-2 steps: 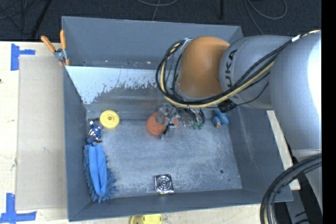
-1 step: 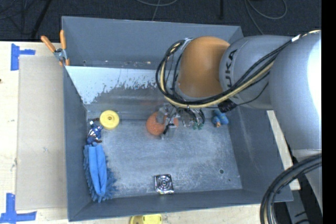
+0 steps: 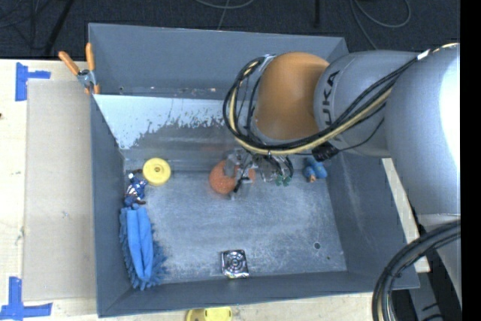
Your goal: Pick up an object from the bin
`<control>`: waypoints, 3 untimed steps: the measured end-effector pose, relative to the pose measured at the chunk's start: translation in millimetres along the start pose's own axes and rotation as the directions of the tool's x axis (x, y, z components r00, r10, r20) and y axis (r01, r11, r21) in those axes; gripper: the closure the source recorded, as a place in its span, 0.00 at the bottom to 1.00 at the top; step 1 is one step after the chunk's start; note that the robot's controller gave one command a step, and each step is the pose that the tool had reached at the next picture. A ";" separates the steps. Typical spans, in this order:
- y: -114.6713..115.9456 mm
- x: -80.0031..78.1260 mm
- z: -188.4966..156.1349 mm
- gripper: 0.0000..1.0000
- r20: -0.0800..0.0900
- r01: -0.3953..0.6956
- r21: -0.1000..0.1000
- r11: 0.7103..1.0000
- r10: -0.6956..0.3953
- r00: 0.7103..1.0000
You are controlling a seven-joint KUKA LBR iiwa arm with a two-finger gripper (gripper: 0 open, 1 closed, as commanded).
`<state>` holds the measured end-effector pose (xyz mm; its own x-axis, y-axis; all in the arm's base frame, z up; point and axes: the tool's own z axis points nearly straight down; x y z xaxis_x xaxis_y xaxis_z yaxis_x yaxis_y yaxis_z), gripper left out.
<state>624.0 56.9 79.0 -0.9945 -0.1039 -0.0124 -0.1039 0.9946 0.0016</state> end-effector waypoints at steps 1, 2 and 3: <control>0.0 0.0 0.0 0.00 0.000 0.000 0.000 1.000 0.000 1.000; -0.2 0.3 0.1 1.00 -0.003 -0.001 0.000 1.000 0.001 1.000; -0.2 0.3 0.1 1.00 -0.003 -0.001 0.000 1.000 0.001 1.000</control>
Offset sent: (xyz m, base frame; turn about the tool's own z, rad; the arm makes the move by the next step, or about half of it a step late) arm 0.0000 0.0000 0.0000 0.0000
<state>623.7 56.7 78.8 -0.9946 -0.1029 -0.0098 -0.1030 0.9947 0.0014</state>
